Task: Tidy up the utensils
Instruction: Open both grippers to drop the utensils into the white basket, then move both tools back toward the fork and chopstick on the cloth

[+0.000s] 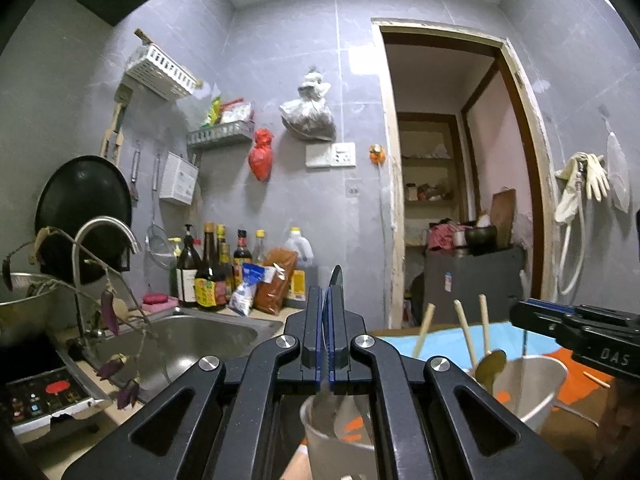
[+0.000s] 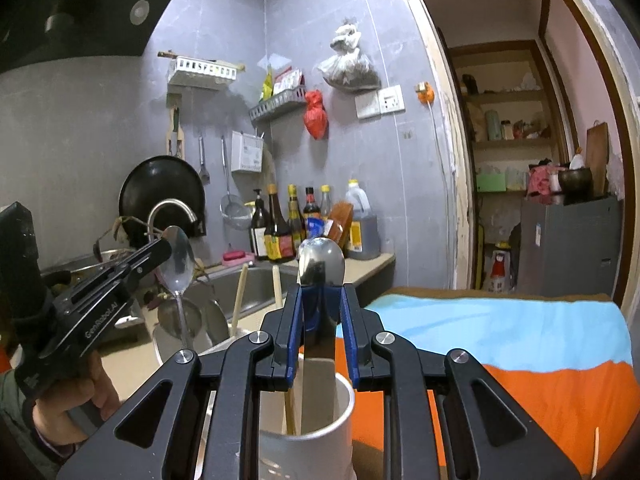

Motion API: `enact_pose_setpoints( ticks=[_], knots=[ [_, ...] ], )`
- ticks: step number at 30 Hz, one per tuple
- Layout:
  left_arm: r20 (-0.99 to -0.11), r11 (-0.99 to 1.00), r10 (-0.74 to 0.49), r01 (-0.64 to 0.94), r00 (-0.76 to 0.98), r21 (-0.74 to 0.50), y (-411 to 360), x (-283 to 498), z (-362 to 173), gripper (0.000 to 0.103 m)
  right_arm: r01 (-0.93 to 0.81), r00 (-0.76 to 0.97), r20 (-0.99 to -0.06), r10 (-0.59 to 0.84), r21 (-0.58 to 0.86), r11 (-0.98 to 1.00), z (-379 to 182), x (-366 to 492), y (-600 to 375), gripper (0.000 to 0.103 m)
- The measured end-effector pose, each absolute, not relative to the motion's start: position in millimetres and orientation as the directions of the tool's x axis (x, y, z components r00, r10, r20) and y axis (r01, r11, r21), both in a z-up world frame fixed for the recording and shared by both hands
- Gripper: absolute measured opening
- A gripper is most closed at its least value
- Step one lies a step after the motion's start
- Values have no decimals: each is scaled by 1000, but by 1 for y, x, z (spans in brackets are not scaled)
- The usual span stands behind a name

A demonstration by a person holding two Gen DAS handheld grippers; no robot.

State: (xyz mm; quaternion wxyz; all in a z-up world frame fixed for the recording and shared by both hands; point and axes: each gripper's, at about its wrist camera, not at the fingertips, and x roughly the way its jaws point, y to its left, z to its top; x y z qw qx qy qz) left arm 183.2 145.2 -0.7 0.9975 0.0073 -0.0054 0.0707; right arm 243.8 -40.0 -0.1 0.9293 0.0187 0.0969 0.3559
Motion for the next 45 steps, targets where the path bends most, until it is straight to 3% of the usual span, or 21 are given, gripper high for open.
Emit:
enact_pose_setpoints(
  ticks=[7,11,15,17,21,23,25,27,31,34,39,45],
  knots=[
    [-114,997,61,-66,992,-38,146,187,0,3,-661,709,-216,671,127,739,-7,245,-40,18],
    [-180,995,4,-23,984,-100,150,188,4,3,-658,703,-224,675,155,737,-6,246,-46,27],
    [-209,987,-40,6,977,-162,153,183,12,5,-653,702,-227,675,171,738,-3,243,-54,28],
    [-217,983,-54,14,975,-181,153,181,14,9,-648,707,-222,672,178,740,-1,240,-60,33],
    [-210,979,-67,24,975,-201,150,175,19,38,-631,725,-195,660,197,751,9,231,-77,49],
    [-205,979,-72,29,976,-202,146,171,22,42,-624,734,-181,654,201,756,15,224,-86,53],
    [-209,980,-74,32,975,-198,142,169,26,52,-615,745,-169,645,198,763,21,217,-96,59],
    [-204,979,-82,41,976,-198,136,163,30,64,-609,754,-157,638,198,768,27,208,-108,75],
    [-187,974,-122,81,975,-212,121,150,42,83,-588,778,-132,614,192,786,41,185,-134,83],
    [-182,971,-151,111,972,-213,106,138,50,90,-578,789,-116,603,193,793,51,166,-153,90],
    [-169,965,-206,172,964,-198,80,121,63,93,-553,819,-77,569,159,818,78,120,-186,101],
    [-163,956,-262,233,951,-176,53,103,78,94,-517,847,-82,525,103,850,111,76,-217,103]
  ],
)
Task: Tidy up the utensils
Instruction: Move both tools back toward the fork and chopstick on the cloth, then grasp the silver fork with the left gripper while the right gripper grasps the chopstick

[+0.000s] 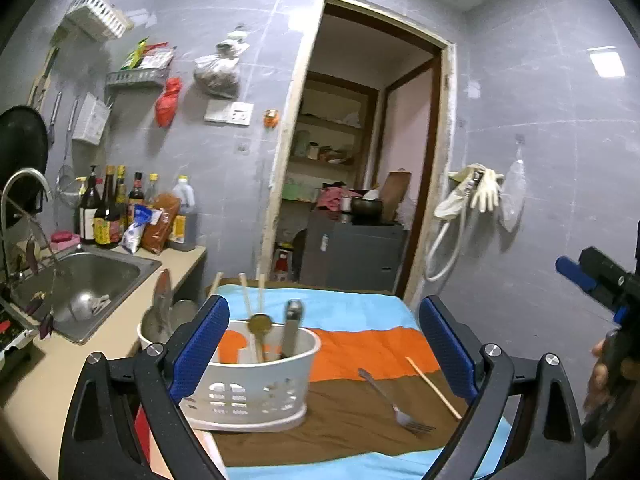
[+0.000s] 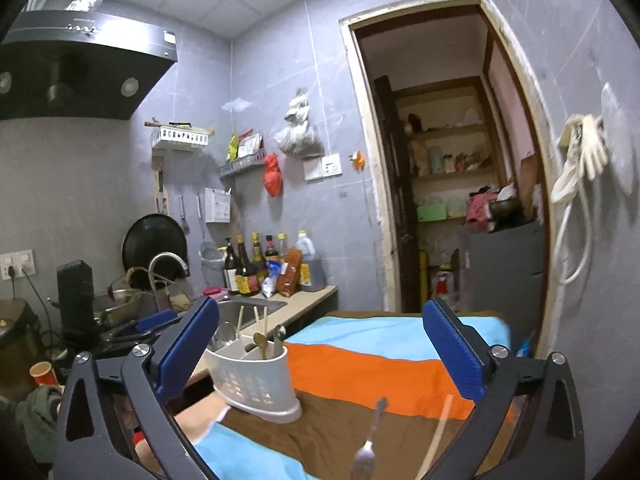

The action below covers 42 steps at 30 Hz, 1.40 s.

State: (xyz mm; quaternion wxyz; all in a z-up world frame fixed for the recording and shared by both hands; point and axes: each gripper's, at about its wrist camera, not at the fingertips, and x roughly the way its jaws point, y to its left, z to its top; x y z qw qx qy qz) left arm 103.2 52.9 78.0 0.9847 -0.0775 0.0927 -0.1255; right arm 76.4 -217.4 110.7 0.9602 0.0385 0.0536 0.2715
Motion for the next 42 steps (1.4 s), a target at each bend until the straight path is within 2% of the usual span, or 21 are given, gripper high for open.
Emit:
enact_pose_setpoints(
  ticks=[6,14,19,25,32,36,40,42],
  knots=[
    [-139,960,-271,256,953,-116,26,80,78,99,-451,884,-102,455,62,890,111,46,-239,103],
    [-89,972,-230,225,969,-60,-4,69,50,100,-328,944,-44,328,-2,945,63,28,-250,103],
    [-103,972,-235,231,967,-53,-18,77,33,100,-303,951,-52,304,18,953,39,42,-256,103],
    [-199,970,-241,232,950,-67,-31,113,14,100,-260,959,-117,259,13,966,21,81,-265,103],
    [-372,951,-309,280,875,-131,-42,167,-10,100,-291,927,-235,293,42,956,6,136,-284,103],
    [-437,944,-330,283,837,-170,-45,193,-18,100,-314,900,-299,317,59,948,-3,162,-288,103],
    [-491,940,-340,286,802,-184,-50,218,-24,99,-326,870,-357,339,97,940,-15,186,-292,99],
    [-509,939,-344,290,789,-185,-53,227,-26,99,-335,855,-381,352,112,936,-20,196,-293,94]
  ],
)
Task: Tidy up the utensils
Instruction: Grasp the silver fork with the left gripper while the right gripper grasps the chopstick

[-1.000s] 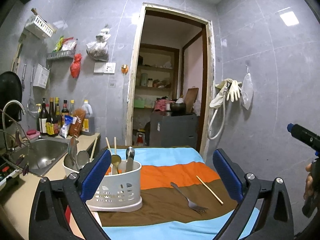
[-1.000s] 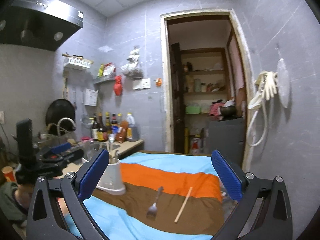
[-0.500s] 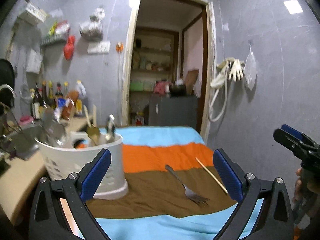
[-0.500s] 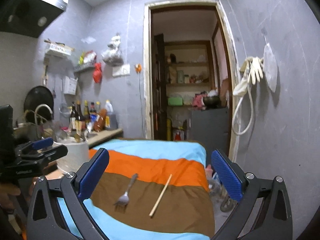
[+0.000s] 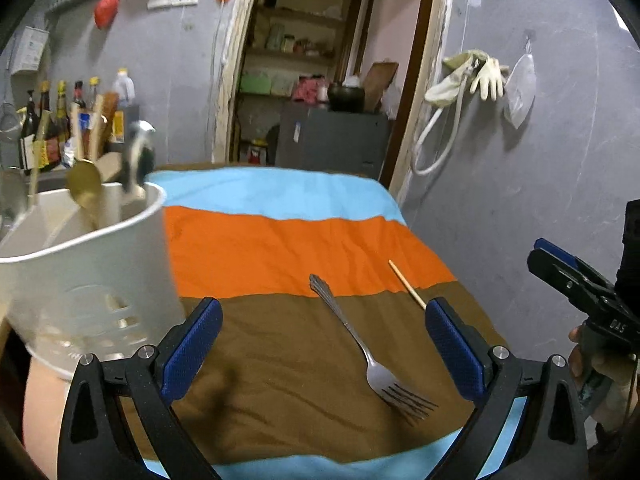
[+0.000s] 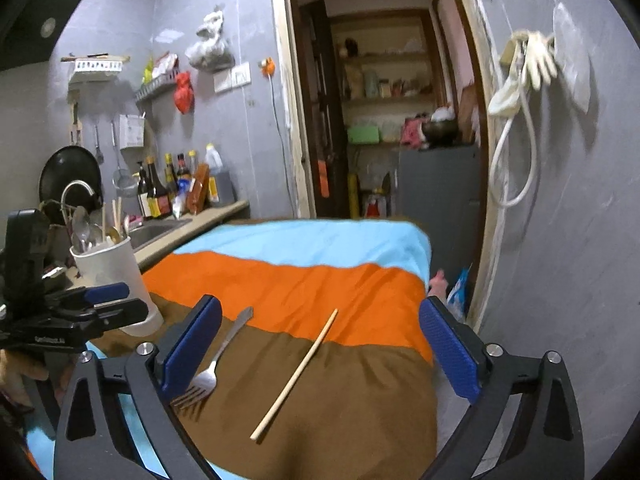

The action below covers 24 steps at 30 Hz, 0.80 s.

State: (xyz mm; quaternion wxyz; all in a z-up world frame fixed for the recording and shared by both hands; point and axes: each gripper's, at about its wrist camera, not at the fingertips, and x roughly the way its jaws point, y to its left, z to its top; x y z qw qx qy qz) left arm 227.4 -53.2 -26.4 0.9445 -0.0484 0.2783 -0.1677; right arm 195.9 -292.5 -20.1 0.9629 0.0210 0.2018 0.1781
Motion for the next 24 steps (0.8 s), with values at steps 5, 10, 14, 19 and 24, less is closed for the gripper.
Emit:
enact_pose_setpoints(
  ticks=[5,10,14,19,24],
  knots=[
    [-540,924,-382,319,750,-211,-60,249,-35,94,-361,809,-444,385,141,922,-35,220,-289,72],
    [-609,898,-438,359,662,-256,-67,273,-45,61,-386,757,-512,405,150,910,-45,241,-279,55],
    [-665,877,-477,359,574,-319,-66,293,-57,40,-391,716,-561,416,172,904,-55,255,-275,38],
    [-694,849,-527,337,490,-406,-59,306,-69,27,-383,682,-594,427,208,900,-62,265,-275,31],
    [-701,835,-549,342,456,-431,-56,315,-70,24,-382,635,-642,429,221,897,-69,275,-270,29]
  ],
)
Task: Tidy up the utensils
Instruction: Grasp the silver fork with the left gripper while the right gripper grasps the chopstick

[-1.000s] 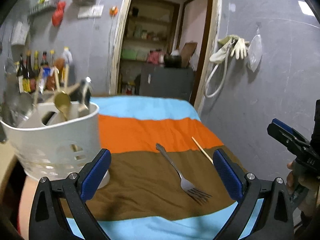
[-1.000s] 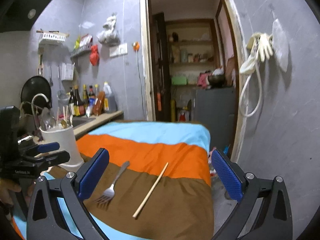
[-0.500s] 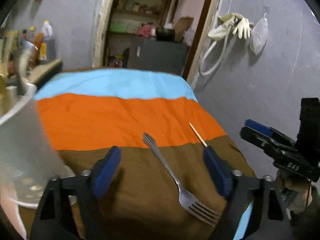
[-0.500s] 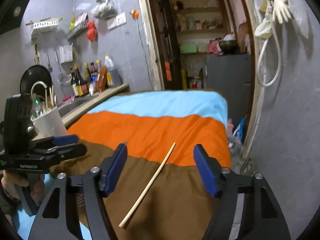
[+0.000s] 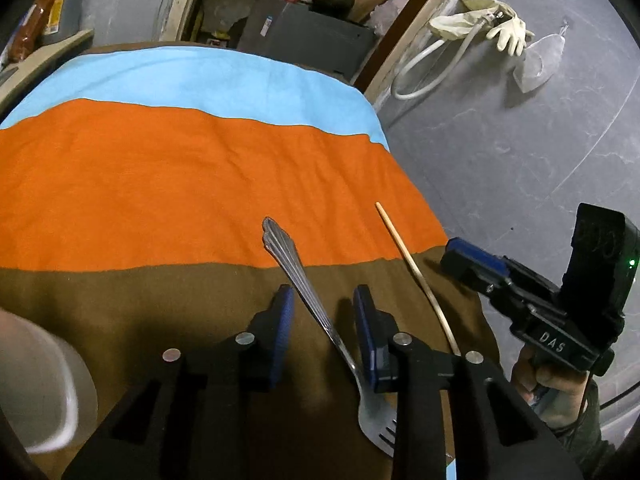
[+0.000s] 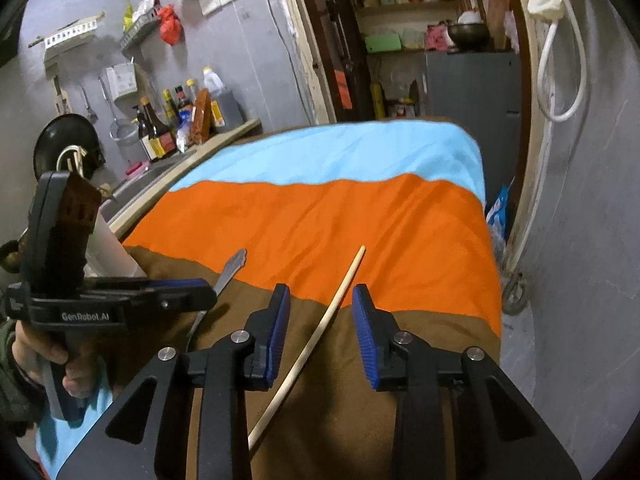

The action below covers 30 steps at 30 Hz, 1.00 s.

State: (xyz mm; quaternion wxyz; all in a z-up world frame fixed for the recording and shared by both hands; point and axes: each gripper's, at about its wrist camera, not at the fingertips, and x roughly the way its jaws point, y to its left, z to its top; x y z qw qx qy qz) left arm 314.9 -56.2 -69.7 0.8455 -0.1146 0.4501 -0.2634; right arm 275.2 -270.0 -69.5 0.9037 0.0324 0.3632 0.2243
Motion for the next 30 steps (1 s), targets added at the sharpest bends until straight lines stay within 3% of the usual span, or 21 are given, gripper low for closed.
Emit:
enact_pose_setpoints(
  ticks=[9,17,21,30],
  knots=[
    [-694,803,-593,369,408,-469,-55,331,-72,23,-371,545,-744,387,200,907,-87,292,-255,26],
    [-692,799,-596,386,406,-461,-54,329,-72,22,-359,540,-755,373,194,913,-88,295,-254,26],
    [-702,814,-578,352,416,-461,-57,333,-74,9,-342,533,-762,368,204,917,-87,301,-252,26],
    [-719,800,-599,284,352,-528,-55,345,-73,3,-325,498,-805,322,171,930,-85,308,-242,26]
  ],
)
